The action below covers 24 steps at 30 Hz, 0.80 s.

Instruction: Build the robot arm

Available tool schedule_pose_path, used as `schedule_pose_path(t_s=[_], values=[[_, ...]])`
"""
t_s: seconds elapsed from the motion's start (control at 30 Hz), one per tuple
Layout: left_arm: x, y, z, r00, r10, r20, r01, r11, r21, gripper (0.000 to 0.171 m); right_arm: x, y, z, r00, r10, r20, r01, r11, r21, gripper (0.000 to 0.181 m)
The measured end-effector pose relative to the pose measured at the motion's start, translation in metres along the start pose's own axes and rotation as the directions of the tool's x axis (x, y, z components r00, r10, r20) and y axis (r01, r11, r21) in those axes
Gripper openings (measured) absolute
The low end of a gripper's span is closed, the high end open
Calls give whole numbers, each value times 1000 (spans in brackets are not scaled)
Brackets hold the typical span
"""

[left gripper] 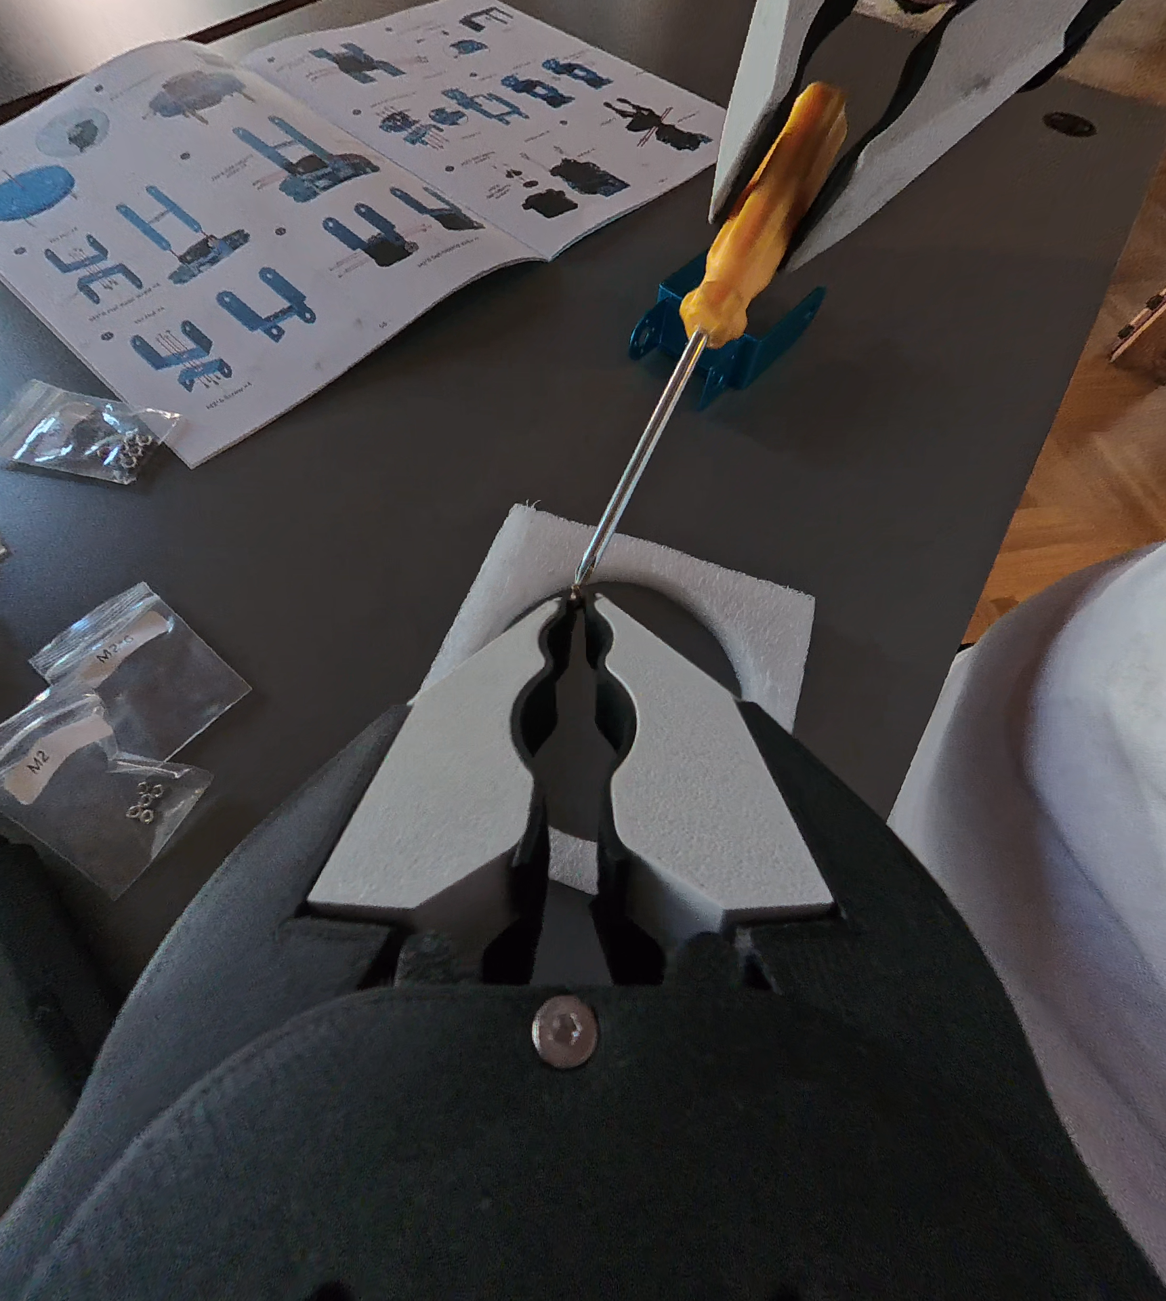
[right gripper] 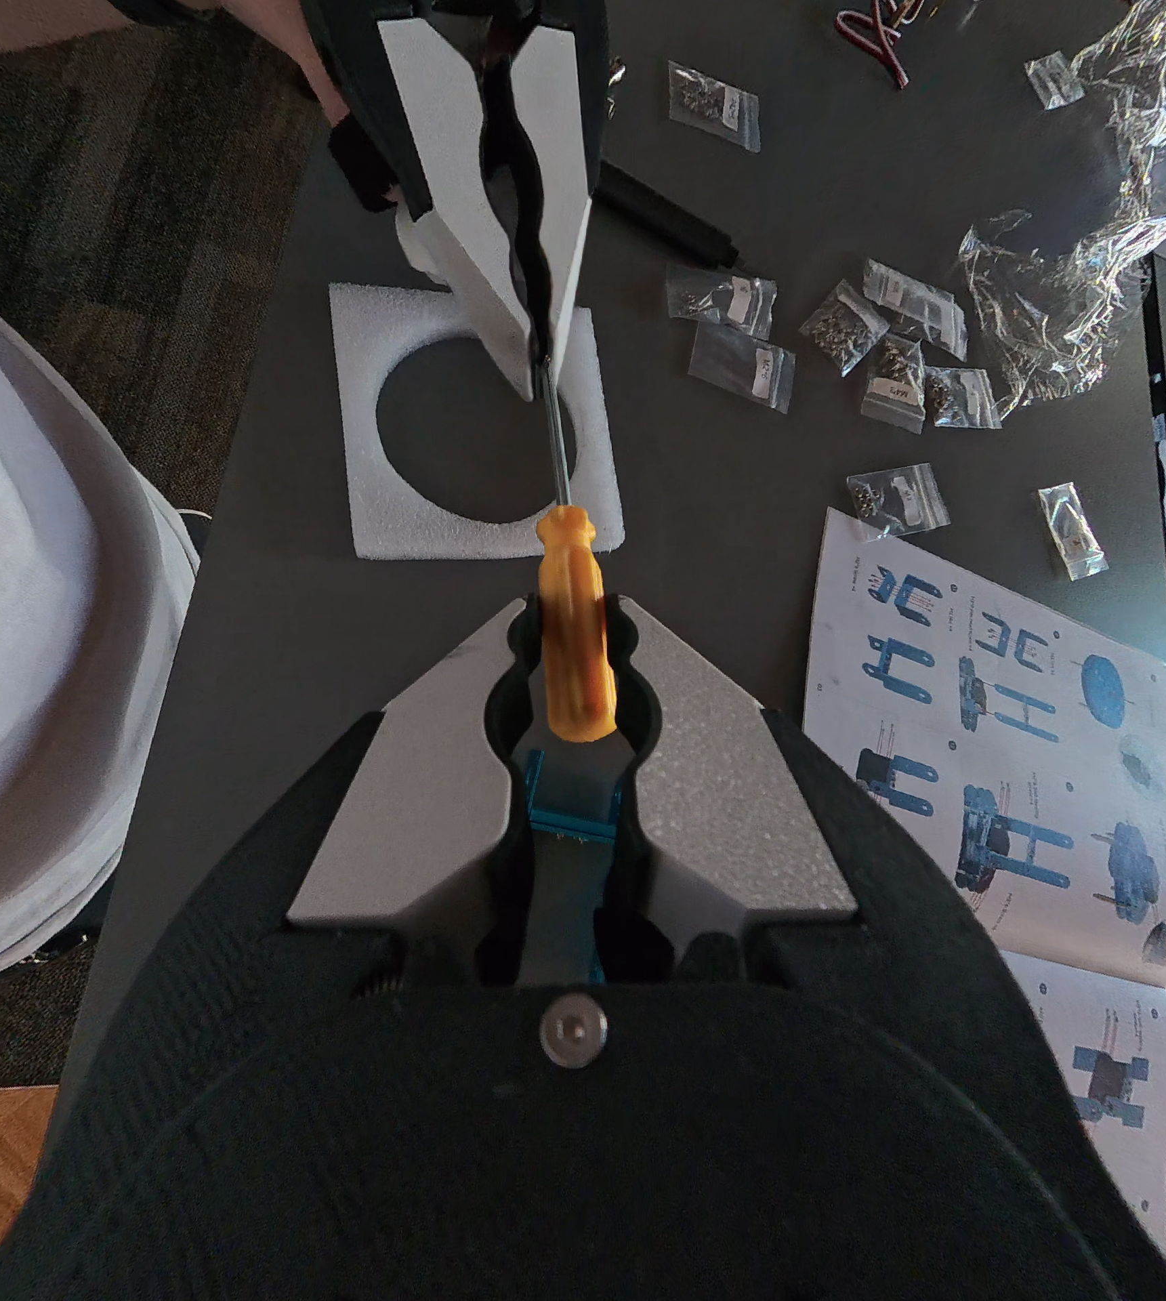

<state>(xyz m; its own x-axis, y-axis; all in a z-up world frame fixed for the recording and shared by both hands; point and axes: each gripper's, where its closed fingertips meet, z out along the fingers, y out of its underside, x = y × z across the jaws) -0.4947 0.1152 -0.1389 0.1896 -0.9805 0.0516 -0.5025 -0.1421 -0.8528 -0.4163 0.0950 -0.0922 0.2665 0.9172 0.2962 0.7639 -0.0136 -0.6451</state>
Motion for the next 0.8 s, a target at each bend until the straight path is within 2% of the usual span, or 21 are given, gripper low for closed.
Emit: schedule_pose_path(t_s=[0.3,0.37,0.47,0.57,0.67,0.8], values=[[2,13,2,1000,14,6,-13,997,-74,1,1,5,-3,1000,24,-12,-24,1000,3,17],[3,22,1,1000,24,6,-23,990,-140,2,-1,8,-1,1000,27,-12,-28,1000,-5,18],[1,42,0,998,61,17,-54,956,-288,15,-5,12,1,999,33,-10,-33,999,-6,17],[-3,51,-3,993,113,39,-91,923,-373,27,-7,13,1,999,43,-15,-43,999,7,17],[-2,47,-7,993,116,33,-95,919,-382,30,-8,15,0,998,54,-24,-54,998,21,17],[-17,36,-27,992,83,90,-51,947,-318,30,-10,20,-2,996,76,-39,-74,997,37,17]])
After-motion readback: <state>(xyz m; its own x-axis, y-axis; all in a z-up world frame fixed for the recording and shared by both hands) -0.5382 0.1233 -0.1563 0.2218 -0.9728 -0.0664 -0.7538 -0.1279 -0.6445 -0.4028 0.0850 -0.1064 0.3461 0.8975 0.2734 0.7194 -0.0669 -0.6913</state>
